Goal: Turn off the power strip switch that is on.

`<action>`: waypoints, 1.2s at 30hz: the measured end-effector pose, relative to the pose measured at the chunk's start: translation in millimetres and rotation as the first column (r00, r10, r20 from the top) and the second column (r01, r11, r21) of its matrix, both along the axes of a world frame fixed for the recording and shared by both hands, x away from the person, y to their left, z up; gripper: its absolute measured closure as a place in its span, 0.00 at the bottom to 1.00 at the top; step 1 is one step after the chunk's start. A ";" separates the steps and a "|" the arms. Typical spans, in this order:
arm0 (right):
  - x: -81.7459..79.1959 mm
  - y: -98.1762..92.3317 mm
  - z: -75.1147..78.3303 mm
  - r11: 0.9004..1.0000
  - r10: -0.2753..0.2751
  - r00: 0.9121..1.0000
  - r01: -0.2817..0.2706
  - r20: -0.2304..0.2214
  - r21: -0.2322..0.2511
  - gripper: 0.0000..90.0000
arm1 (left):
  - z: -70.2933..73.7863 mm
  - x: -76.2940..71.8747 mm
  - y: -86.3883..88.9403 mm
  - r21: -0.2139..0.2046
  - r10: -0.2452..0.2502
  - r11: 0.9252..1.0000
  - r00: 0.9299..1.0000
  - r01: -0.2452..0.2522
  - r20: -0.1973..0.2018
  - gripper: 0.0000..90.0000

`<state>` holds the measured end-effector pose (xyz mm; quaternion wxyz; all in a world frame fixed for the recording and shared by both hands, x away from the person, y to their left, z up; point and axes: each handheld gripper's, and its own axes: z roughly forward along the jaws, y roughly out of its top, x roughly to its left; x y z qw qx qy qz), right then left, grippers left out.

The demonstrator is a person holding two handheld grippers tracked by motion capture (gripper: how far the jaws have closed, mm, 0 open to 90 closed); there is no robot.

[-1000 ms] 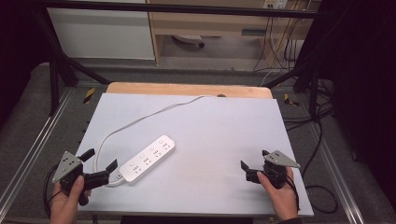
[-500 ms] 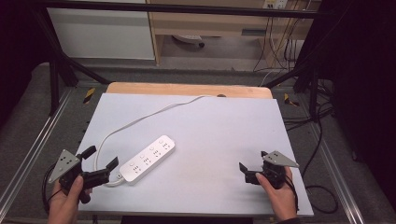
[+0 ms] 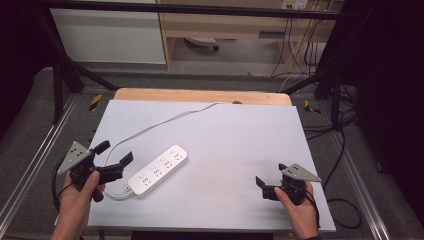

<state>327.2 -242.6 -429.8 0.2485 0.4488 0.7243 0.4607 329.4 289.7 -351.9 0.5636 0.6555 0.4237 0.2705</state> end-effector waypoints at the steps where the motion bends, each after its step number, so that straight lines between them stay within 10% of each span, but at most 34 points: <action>1: -0.6 -0.1 0.1 1.000 0.003 1.000 -0.003 0.000 0.002 0.04 | 1.4 0.6 -1.7 0.004 -0.004 1.000 1.000 0.004 0.007 0.07; 36: 2.6 -1.7 -1.9 1.000 -0.003 1.000 0.003 -0.021 -0.001 0.04 | -16.5 7.9 -42.9 0.095 -0.085 0.991 0.994 0.091 -0.061 0.21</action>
